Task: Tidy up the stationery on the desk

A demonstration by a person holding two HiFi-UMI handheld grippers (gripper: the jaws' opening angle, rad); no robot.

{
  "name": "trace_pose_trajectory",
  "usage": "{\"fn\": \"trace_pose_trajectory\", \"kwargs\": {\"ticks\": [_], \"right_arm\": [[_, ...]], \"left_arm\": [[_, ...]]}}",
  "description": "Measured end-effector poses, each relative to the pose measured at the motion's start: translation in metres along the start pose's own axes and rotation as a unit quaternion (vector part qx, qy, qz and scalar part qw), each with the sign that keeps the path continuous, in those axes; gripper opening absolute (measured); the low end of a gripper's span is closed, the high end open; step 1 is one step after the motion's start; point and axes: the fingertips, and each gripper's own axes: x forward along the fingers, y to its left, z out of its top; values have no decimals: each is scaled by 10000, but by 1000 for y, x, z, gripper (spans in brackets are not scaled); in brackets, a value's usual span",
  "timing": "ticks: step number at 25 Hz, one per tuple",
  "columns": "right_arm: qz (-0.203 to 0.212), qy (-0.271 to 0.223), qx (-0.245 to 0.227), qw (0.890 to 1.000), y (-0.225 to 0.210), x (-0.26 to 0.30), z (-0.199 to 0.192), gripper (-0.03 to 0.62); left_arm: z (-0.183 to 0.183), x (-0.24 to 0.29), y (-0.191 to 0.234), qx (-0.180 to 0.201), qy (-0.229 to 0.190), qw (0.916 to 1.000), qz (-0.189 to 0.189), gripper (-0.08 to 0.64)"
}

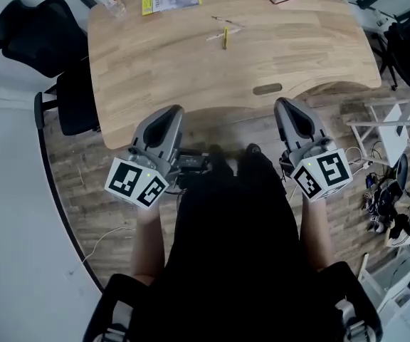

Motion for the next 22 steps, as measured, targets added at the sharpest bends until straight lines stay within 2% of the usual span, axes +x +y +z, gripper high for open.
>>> {"fn": "trace_pose_trajectory", "kwargs": {"ticks": [5, 11, 15, 22], "right_arm": [[-210, 99, 134, 9996, -15, -7, -6, 21], [-210, 177, 164, 9995, -39, -9, -12, 21], [-45, 182, 208, 9996, -64, -4, -5, 21], [392, 214, 215, 9988, -116, 19, 14, 21]], "left_arm": [[-7, 12, -1, -74, 105, 9999, -85, 43], [-21, 36, -7, -197, 217, 9995, -115, 43], [-15, 60, -18, -149, 124, 9998, -43, 43], [-9, 112, -30, -86, 158, 9994, 311, 43]]}}
